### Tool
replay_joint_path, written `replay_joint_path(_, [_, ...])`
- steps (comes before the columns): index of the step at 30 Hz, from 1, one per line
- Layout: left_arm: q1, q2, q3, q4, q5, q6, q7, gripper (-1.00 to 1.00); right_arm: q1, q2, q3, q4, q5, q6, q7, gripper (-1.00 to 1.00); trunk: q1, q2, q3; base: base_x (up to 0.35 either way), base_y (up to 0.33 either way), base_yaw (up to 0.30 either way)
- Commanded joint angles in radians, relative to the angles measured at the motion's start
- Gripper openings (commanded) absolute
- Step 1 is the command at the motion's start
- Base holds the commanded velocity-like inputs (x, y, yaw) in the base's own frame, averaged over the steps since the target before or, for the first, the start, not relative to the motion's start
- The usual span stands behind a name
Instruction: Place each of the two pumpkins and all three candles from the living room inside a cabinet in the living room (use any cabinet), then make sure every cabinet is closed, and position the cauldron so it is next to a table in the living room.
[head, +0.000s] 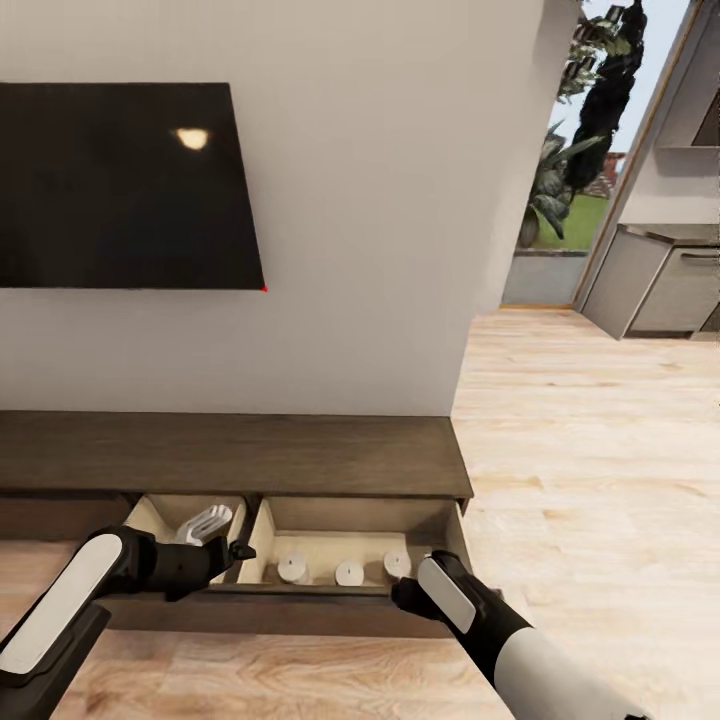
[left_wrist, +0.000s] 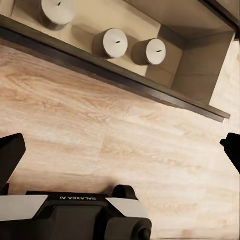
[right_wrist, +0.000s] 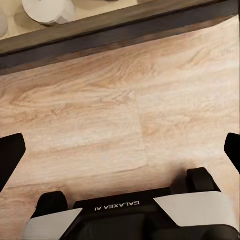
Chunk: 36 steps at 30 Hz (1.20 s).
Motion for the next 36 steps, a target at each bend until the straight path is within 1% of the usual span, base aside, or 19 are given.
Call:
replay_joint_path(1, [-0.001,0.001,-0.001,-0.001,0.009,0.000,0.010,1.00,-0.001,-0.001,0.004,-0.001,-0.008,0.001,-0.008,1.00,-0.005,0.007,0.002,-0.324,0.000,0.000])
replay_joint_path(2, [-0.001,0.001,-0.001,-0.001,0.009,0.000,0.010,1.00,-0.001,-0.001,0.004,-0.001,-0.008,0.001,-0.008,1.00,-0.008,0.014,0.005,-0.324,0.000,0.000])
replay_joint_path(24, [-0.001,0.001,-0.001,-0.006,0.009,0.000,0.009,1.00,-0.001,-0.001,0.004,-0.002,-0.008,0.001,-0.008,1.00,-0.008,0.014,0.005,-0.315,0.000,0.000])
replay_joint_path(29, [-0.001,0.001,-0.001,-0.007,0.009,0.000,0.009,1.00,-0.001,-0.001,0.004,-0.001,-0.008,0.001,-0.008,1.00,0.011,-0.021,-0.010,-0.181,0.000,0.000])
replay_joint_path(36, [-0.001,0.001,-0.001,-0.007,0.009,0.000,0.011,1.00,-0.001,-0.001,0.004,-0.001,-0.008,0.002,-0.008,1.00,0.038,-0.070,-0.032,-0.023,0.000,0.000])
